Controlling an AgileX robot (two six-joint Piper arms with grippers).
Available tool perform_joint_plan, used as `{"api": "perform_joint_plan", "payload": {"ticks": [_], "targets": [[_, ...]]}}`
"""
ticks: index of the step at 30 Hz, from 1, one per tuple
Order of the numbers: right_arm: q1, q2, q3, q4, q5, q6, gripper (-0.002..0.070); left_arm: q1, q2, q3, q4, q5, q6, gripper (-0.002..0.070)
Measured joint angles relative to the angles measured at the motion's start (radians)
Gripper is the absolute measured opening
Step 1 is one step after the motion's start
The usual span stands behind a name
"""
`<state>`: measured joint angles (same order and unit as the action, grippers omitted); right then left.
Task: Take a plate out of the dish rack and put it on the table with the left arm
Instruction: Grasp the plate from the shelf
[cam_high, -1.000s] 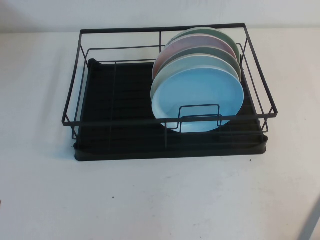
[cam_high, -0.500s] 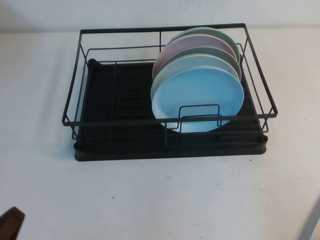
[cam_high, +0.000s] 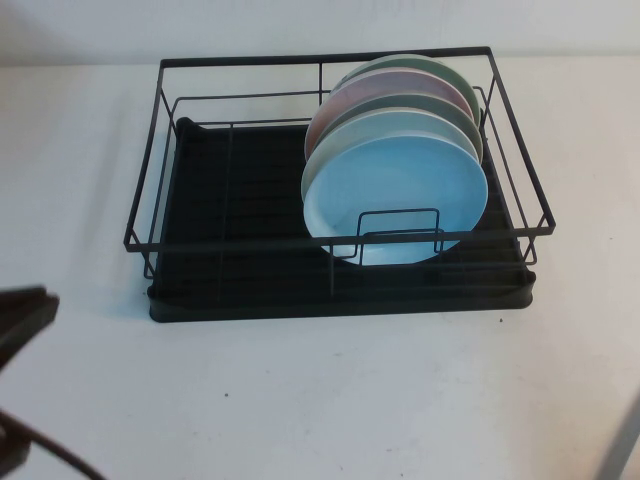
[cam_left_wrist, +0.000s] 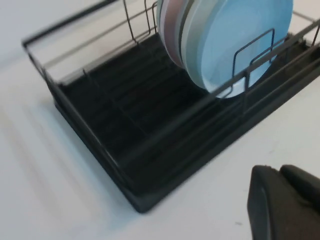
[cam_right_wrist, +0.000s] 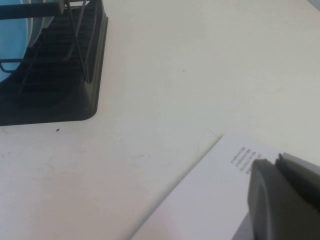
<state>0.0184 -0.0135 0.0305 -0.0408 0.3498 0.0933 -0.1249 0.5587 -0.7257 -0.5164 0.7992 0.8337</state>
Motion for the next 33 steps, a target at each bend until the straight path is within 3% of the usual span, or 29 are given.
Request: {"api": "perform_joint_plan", "payload": {"ticks": [8, 16, 22, 25, 29, 33], "targets": [[0.0, 0.0, 0.0, 0.0, 0.0, 0.0, -0.002, -0.003, 0.324, -0.182, -0.143, 0.001, 0.409, 0.0023], [0.0, 0.0, 0.0, 0.0, 0.0, 0.0, -0.002, -0.189, 0.632, -0.343, -0.222, -0.037, 0.686, 0.027], [0.0, 0.0, 0.0, 0.0, 0.0, 0.0, -0.002, -0.309, 0.824, -0.433, -0.327, -0.198, 0.761, 0.0314], [0.0, 0.0, 0.0, 0.0, 0.0, 0.0, -0.002, -0.331, 0.911, -0.488, -0.39, -0.234, 0.768, 0.0344], [0.0, 0.0, 0.0, 0.0, 0.0, 0.0, -0.002, -0.348, 1.021, -0.558, -0.448, -0.238, 0.791, 0.0454], [0.0, 0.0, 0.0, 0.0, 0.0, 0.0, -0.002, -0.368, 1.103, -0.603, -0.478, -0.243, 0.825, 0.0487]]}}
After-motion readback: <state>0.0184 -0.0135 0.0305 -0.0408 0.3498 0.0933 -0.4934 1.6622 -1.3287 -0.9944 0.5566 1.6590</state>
